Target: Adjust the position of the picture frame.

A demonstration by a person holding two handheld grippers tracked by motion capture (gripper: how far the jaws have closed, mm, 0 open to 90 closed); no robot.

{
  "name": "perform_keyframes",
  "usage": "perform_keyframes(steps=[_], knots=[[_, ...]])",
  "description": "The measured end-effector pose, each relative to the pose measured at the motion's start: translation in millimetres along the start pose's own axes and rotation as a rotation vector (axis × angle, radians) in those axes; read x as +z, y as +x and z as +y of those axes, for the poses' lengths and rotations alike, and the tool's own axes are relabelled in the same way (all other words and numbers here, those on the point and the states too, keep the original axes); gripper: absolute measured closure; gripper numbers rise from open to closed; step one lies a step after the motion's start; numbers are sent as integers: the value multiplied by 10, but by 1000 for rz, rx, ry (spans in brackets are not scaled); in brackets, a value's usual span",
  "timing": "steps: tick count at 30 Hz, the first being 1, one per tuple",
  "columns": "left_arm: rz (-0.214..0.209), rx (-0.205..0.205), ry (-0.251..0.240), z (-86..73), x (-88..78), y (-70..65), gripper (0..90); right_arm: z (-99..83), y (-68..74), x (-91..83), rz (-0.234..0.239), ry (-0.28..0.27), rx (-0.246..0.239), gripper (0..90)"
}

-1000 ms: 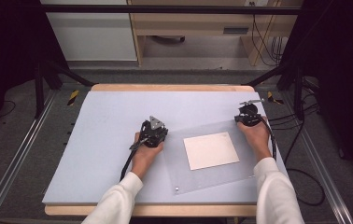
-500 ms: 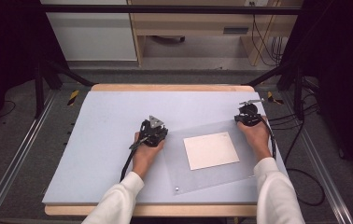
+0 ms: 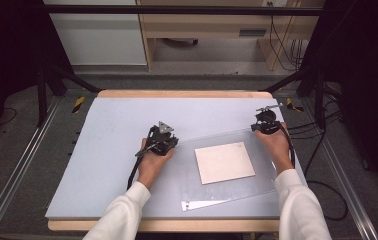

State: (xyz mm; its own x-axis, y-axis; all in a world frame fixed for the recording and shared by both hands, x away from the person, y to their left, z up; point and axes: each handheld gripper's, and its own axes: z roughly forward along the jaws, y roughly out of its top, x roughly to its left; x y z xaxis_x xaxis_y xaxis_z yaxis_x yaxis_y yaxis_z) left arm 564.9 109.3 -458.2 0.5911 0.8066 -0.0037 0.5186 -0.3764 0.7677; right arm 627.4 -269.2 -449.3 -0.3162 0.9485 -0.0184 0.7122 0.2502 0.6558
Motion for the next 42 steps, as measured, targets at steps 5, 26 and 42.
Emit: perform_keyframes(steps=[5, 26, 42], knots=[[-8, 13, 8, 22, -82, 19, 845, 25, 40, -75, 5, 7, -10, 858], [14, 28, -1, 95, -529, 142, 835, 288, 348, -384, 14, 21, -59, 858], [24, 18, 2, 113, -842, 365, 836, 505, 695, -613, 14, 23, -122, 857]])
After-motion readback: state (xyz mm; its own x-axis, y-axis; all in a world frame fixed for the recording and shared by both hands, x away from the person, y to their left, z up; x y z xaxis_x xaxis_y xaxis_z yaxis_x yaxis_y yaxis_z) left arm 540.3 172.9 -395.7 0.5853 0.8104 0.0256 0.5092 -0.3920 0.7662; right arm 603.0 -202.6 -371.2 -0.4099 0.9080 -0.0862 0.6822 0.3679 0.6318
